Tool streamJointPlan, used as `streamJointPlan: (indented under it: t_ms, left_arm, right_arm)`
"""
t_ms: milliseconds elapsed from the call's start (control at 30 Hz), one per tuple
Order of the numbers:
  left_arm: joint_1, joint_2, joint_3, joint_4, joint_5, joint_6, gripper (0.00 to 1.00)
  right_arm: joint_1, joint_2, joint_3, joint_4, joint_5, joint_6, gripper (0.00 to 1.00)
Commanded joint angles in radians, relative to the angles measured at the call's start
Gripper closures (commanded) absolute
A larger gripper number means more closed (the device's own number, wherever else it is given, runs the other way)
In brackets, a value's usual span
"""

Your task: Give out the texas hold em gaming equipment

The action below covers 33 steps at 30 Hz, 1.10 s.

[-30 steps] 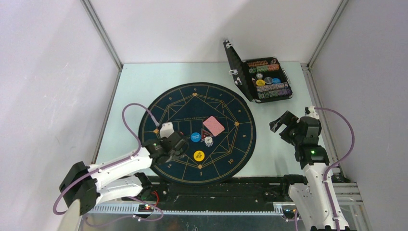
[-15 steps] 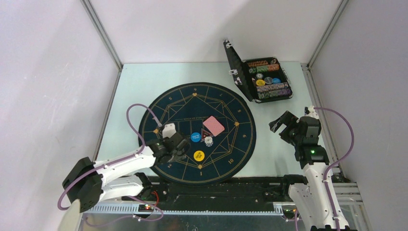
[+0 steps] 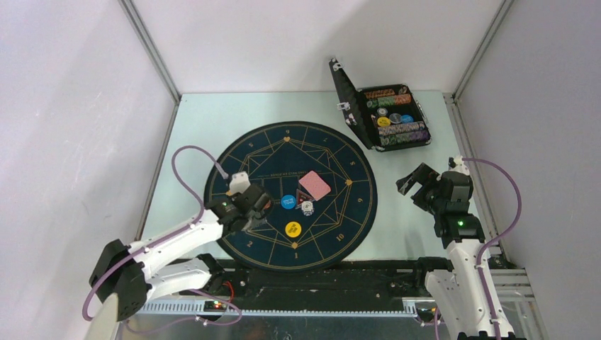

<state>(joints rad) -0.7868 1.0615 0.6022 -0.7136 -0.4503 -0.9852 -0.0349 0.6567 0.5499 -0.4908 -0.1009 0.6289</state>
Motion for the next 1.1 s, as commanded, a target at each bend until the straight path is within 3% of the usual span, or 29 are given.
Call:
streamJointPlan:
  t_ms: [0,200,367,567,667,833,1033,1067]
  left_arm:
    - [0.104,-0.041,0.091,-0.06,-0.089,0.09,0.96]
    - [0.289,-0.03,0.135,0.147,-0.059,0.231,0.89]
    - [0.447,0.151,0.234,0.304,0.043,0.286,0.94]
    - [0.522,0.393,0.397,0.34,0.037,0.343,0.94]
    - [0.556,0.505,0.468,0.353,0.138,0.359,0.94]
    - [0.565,0.681,0.591,0.333,0.189,0.377,0.94]
    - [0.565,0.803,0.664,0.268,0.196,0.381,0.88]
    - [0.565,0.816,0.664,0.262,0.197,0.377,0.83]
  right_arm:
    - [-0.003,0.0,-0.002,0.041,-0.006,-0.002,0.02]
    - [-0.003,0.006,-0.002,0.046,-0.014,0.0,0.02]
    - [-0.003,0.01,-0.002,0.048,-0.027,-0.002,0.01]
    - [-0.003,0.011,-0.002,0.048,-0.036,-0.006,0.01]
    - [-0.005,0.018,-0.002,0.049,-0.038,-0.007,0.01]
    - [-0.006,0.027,-0.002,0.05,-0.036,-0.008,0.01]
    - [-0.008,0.044,-0.002,0.053,-0.042,-0.009,0.01]
    - [-0.008,0.048,-0.002,0.054,-0.044,-0.008,0.01]
